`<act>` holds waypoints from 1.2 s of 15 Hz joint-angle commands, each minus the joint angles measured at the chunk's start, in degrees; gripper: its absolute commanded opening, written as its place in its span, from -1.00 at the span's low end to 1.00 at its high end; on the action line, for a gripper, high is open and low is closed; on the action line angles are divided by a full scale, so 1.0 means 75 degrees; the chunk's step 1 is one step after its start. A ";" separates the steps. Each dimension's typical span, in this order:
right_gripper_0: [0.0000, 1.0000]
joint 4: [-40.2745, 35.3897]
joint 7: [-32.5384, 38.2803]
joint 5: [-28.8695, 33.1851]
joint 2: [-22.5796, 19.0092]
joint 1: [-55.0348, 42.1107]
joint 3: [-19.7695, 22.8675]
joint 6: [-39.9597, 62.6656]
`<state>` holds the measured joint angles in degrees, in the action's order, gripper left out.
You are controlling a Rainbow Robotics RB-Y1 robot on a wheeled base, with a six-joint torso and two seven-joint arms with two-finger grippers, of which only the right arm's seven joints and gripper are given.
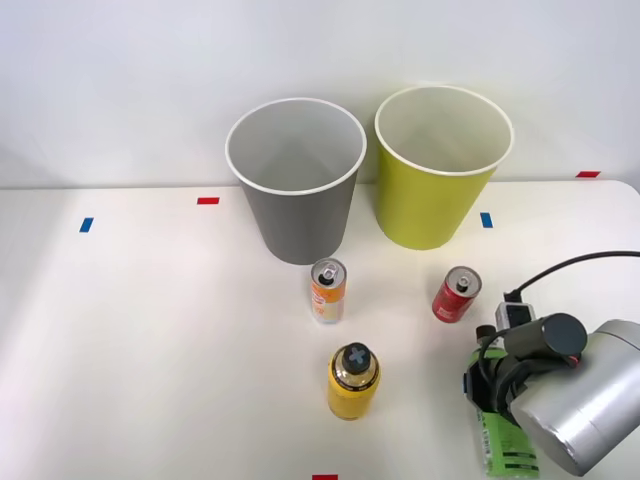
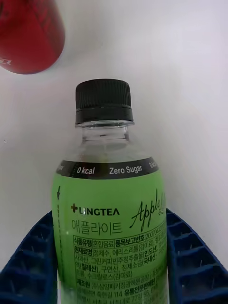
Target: Put cans in the gray bin, plastic bottles in the light green bin
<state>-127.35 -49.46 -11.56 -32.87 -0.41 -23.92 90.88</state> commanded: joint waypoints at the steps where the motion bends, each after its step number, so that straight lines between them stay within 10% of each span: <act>1: -1.00 -0.0001 -0.0049 0.0170 -0.0001 -0.0015 -0.0091 0.0000; 18: -1.00 -0.2345 -0.1010 0.0580 0.0351 -0.1468 0.0541 -0.1852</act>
<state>-144.34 -56.04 -8.28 -30.51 -10.51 -20.07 80.31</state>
